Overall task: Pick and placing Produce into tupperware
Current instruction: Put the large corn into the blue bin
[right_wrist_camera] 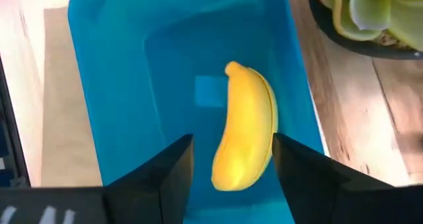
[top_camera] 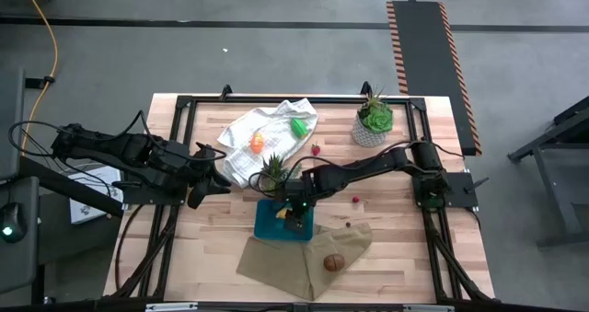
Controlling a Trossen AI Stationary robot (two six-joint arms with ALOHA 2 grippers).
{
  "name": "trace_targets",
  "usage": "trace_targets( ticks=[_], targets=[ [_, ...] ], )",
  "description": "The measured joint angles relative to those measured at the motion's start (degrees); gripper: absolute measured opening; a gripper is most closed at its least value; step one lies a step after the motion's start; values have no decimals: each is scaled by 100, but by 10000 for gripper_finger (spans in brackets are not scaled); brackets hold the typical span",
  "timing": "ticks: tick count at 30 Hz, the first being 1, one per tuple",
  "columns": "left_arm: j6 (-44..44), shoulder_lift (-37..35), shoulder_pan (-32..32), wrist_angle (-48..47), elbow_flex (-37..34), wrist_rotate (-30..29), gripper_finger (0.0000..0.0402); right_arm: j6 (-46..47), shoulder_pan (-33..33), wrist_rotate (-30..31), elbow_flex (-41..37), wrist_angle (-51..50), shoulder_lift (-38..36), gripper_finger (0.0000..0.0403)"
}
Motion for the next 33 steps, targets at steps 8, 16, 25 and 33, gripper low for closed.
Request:
trace_targets(
  ticks=[8,16,25,33],
  targets=[
    [1,-1,0,-39,0,-78,115,42,-117,33,13,-241,-297,197],
    [-203,2,2,-442,0,-689,115,641,-290,888,22,-928,-879,197],
    [-804,12,4,-924,-2,-1622,115,1469,-536,1273,22,-2123,-1116,197],
    [-815,12,7,-875,-2,-2018,115,1311,-1101,1352,22,-1494,-1114,197]
  ],
)
